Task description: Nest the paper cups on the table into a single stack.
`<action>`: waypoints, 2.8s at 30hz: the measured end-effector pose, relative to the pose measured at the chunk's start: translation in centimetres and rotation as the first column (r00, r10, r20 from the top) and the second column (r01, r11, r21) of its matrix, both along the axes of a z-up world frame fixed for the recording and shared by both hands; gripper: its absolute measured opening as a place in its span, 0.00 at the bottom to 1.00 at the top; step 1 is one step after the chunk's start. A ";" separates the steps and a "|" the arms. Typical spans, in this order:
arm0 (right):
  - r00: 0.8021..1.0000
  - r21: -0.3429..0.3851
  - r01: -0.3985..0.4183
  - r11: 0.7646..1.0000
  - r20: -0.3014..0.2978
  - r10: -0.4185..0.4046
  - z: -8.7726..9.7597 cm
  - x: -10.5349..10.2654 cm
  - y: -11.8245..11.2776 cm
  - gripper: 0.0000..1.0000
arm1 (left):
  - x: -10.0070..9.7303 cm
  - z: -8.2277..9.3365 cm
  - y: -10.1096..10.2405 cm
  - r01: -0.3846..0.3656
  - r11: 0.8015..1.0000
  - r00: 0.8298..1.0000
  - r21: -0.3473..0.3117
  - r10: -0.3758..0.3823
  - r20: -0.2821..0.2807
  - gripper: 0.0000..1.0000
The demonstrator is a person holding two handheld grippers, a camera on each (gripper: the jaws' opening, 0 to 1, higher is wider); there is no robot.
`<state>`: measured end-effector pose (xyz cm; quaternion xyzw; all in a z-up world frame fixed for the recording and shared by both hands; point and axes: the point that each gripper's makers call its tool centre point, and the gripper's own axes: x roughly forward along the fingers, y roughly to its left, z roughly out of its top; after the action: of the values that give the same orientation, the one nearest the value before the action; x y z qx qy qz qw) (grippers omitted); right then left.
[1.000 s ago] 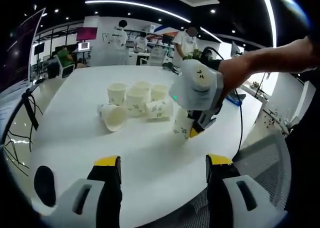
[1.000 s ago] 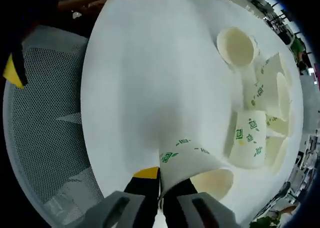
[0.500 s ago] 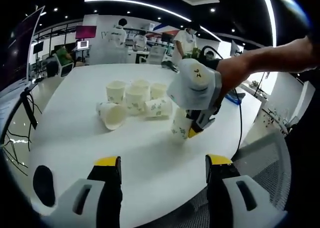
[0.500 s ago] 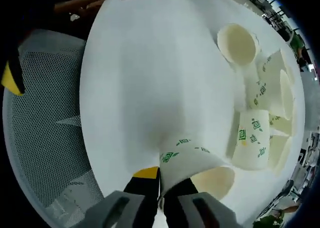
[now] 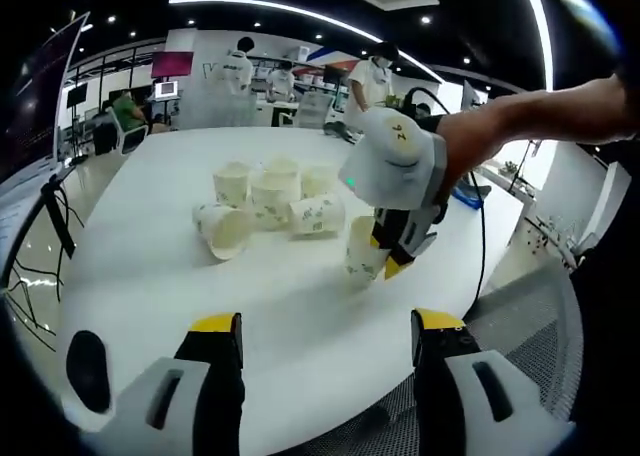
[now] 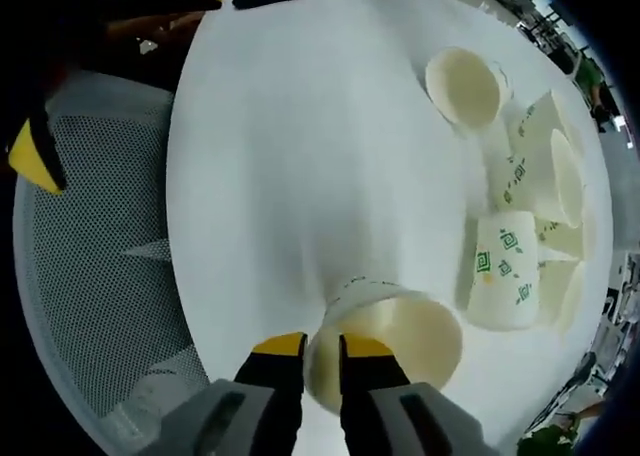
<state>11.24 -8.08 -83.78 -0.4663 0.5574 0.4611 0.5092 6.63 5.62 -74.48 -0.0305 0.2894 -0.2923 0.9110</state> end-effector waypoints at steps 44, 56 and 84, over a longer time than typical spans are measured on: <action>0.950 0.353 0.304 0.885 -0.039 -0.311 9.1 0.1 -0.8 0.60 | -0.3 0.1 -0.3 0.026 1.000 1.000 0.010 -0.026 0.003 0.69; 0.888 0.417 0.427 0.802 -0.028 -0.458 11.0 4.3 -3.2 0.65 | -0.4 0.1 -0.4 0.030 0.999 1.000 0.012 -0.030 -0.002 0.69; 0.617 0.550 0.673 0.495 -0.048 -0.785 9.7 19.2 -4.1 0.61 | -0.5 -0.4 -0.8 0.051 0.999 0.998 -0.002 -0.051 -0.028 0.70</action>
<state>30.40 -12.21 -74.09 -0.0749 0.4992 0.2803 0.8165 6.10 4.83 -74.92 -0.0279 0.3026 -0.3153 0.8990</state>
